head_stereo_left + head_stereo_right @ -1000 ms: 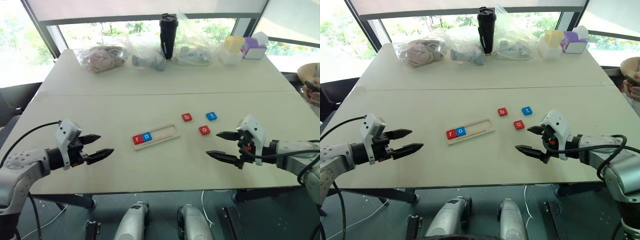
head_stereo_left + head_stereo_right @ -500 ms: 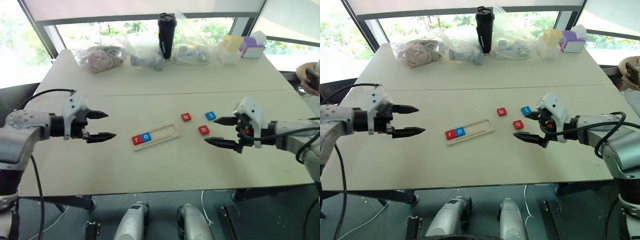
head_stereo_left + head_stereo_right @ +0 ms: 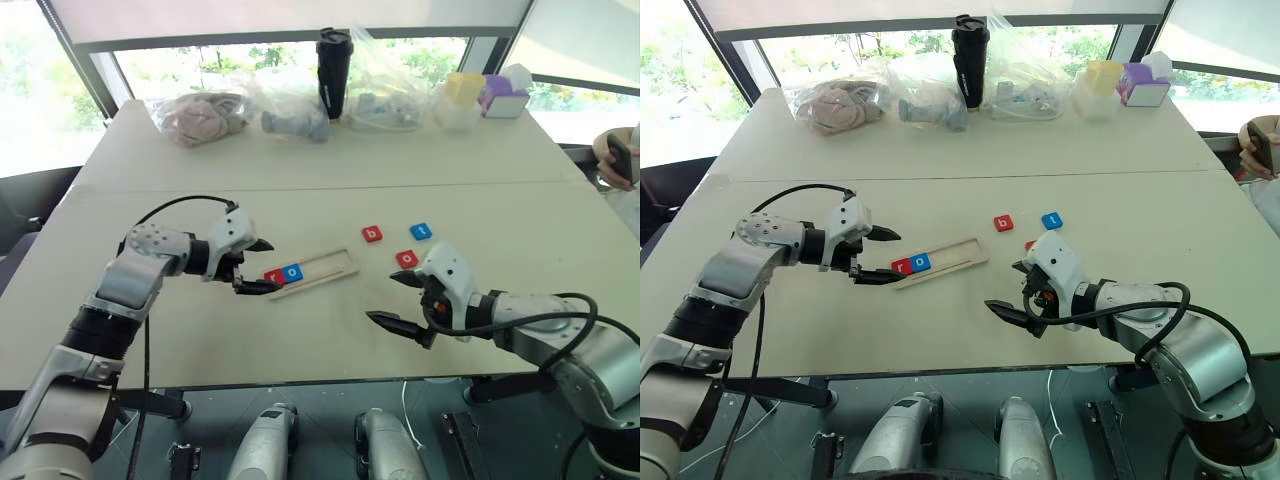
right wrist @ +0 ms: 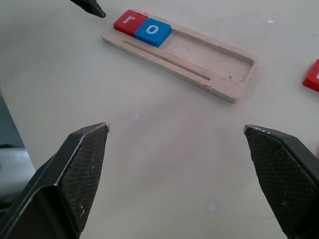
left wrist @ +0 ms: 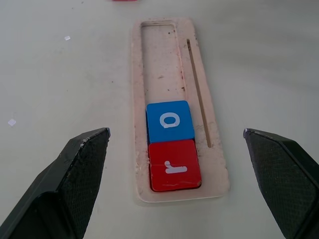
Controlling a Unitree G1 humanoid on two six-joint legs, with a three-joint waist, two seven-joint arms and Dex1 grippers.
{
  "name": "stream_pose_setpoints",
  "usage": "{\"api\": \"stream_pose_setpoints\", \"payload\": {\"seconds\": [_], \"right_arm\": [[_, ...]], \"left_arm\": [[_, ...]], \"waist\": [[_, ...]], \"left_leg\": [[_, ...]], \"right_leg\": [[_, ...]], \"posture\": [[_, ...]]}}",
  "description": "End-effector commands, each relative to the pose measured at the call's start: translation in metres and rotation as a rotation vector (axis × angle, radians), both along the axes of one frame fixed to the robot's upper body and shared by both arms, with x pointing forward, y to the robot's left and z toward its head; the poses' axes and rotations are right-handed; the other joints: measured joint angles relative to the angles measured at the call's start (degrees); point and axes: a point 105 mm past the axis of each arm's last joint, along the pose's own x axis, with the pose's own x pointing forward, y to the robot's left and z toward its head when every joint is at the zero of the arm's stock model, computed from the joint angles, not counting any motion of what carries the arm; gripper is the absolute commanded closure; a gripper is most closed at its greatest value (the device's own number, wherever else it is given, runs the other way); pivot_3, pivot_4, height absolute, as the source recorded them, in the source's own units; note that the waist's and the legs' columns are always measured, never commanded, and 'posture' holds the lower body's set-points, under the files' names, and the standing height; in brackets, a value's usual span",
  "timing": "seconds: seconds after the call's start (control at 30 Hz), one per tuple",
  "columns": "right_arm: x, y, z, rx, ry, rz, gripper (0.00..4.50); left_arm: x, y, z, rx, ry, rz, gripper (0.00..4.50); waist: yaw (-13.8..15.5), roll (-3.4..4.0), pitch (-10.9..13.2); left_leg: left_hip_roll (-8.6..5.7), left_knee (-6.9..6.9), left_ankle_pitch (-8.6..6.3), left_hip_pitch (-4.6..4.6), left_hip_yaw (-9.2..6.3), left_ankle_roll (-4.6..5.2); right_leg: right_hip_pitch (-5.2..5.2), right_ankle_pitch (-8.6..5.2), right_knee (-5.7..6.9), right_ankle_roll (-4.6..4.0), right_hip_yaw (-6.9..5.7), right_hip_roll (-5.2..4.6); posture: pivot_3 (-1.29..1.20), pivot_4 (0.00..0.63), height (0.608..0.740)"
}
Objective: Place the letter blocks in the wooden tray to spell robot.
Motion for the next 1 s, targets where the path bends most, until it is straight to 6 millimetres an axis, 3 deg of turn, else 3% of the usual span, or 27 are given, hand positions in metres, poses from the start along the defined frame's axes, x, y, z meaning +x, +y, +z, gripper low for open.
{"api": "stream_pose_setpoints", "payload": {"seconds": [0.03,0.3,0.5,0.63,0.67,0.9,1.0], "right_arm": [[-0.001,0.002,0.005,-0.003,-0.041,-0.004,0.02],[0.001,-0.001,0.006,-0.01,-0.049,-0.018,0.02],[0.002,-0.003,0.007,-0.014,-0.055,-0.022,0.02],[0.003,-0.004,0.007,-0.014,-0.057,-0.023,0.0],[0.003,-0.004,0.007,-0.015,-0.058,-0.024,0.0],[0.004,-0.011,0.005,-0.022,-0.055,-0.046,0.0],[0.005,-0.016,0.003,-0.029,-0.049,-0.061,0.0]], "left_arm": [[-0.001,-0.005,-0.004,0.03,-0.027,-0.025,0.0],[0.009,-0.011,-0.028,0.088,-0.038,0.028,0.0],[0.003,-0.012,-0.039,0.115,-0.005,0.01,0.0],[0.003,-0.011,-0.042,0.116,-0.002,0.013,1.26],[0.003,-0.011,-0.042,0.115,-0.001,0.013,1.36],[0.018,-0.007,-0.032,0.119,-0.068,0.032,1.36],[0.018,-0.009,-0.021,0.118,-0.105,-0.073,1.36]], "waist": [[0.05,0.0,0.0],[0.04,0.0,0.0],[0.06,0.0,-0.02],[0.08,0.0,-0.04],[0.07,0.0,-0.04],[0.18,0.0,-0.05],[0.06,0.0,-0.05]], "left_leg": [[0.0,0.0,0.0,-0.01,0.0,0.0],[-0.01,0.03,0.01,-0.01,0.02,0.01],[-0.01,0.14,0.01,0.04,0.01,0.01],[-0.01,0.15,0.01,0.06,0.0,0.01],[-0.01,0.16,0.01,0.06,-0.01,0.01],[-0.01,0.23,0.01,0.06,-0.03,0.01],[0.0,0.37,0.0,0.05,-0.06,0.01]], "right_leg": [[0.0,0.0,-0.01,0.0,0.0,0.0],[0.0,0.02,0.03,0.05,-0.01,0.06],[0.1,0.03,0.05,0.06,-0.02,0.1],[0.13,0.03,0.05,0.06,-0.02,0.05],[0.13,0.03,0.06,0.06,-0.02,0.04],[0.18,0.03,0.07,0.06,-0.04,0.04],[0.23,0.05,0.09,0.05,-0.07,0.04]], "posture": [[0.0,0.15,0.74],[0.0,0.15,0.74],[0.0,0.15,0.74],[0.0,0.15,0.74],[0.0,0.15,0.74],[0.0,0.15,0.74],[0.0,0.15,0.74]]}}
